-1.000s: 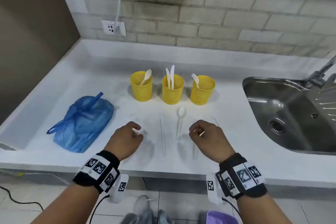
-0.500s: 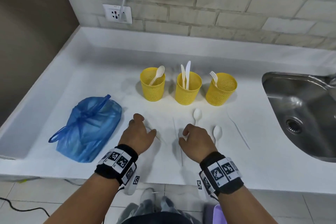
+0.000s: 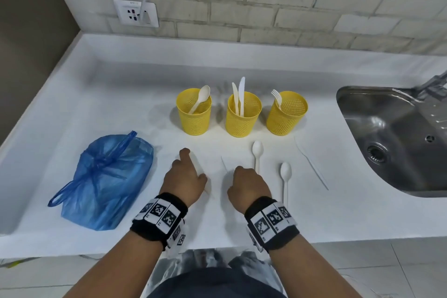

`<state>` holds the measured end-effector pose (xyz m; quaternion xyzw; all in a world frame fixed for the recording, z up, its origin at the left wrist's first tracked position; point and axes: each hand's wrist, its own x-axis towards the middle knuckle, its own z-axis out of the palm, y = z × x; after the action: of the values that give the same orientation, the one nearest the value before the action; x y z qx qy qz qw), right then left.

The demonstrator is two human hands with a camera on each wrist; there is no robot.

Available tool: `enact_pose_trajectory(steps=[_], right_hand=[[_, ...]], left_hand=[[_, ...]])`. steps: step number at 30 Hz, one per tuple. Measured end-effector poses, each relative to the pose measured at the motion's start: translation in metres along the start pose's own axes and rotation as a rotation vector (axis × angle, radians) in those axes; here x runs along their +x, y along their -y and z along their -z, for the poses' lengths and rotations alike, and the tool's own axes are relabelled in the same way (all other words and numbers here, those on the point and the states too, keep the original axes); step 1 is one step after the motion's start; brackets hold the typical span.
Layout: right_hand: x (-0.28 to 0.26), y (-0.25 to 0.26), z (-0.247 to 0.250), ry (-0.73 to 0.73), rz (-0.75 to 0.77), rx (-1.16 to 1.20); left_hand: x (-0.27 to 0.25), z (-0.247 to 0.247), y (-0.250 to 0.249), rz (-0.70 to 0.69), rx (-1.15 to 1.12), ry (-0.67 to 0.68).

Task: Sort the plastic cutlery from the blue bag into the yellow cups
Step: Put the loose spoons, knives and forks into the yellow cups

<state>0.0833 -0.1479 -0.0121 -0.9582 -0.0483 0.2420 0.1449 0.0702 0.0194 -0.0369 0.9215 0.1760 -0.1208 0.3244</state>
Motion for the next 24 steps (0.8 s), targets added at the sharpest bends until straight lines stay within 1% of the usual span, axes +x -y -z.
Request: enact_pose_trajectory(steps=[4,7,11,14,16,20,24], right_hand=[[0.002,-0.004,0.004,0.009,0.011,0.011],[0.003,-0.013,0.01,0.012,0.038,0.068],[0.001,-0.028,0.026,-0.032,0.096,0.152],[-0.002,-0.046,0.044,-0.072,0.101,0.215],[-0.003,-0.064,0.057,-0.123,0.081,0.272],[-0.003,-0.106,0.077,-0.21,0.006,0.346],[0.002,-0.148,0.086,-0.211,-0.094,0.44]], left_hand=[[-0.001,-0.001,-0.002,-0.004,-0.011,-0.012],[-0.004,-0.001,-0.004,-0.011,-0.039,-0.03],[-0.01,0.0,-0.011,-0.012,-0.146,-0.076],[-0.018,0.002,-0.029,-0.043,-0.223,-0.113],[-0.022,0.001,-0.044,-0.062,-0.241,-0.129],[-0.03,-0.012,-0.066,-0.089,-0.238,-0.097],[-0.04,-0.03,-0.078,-0.127,-0.26,-0.071]])
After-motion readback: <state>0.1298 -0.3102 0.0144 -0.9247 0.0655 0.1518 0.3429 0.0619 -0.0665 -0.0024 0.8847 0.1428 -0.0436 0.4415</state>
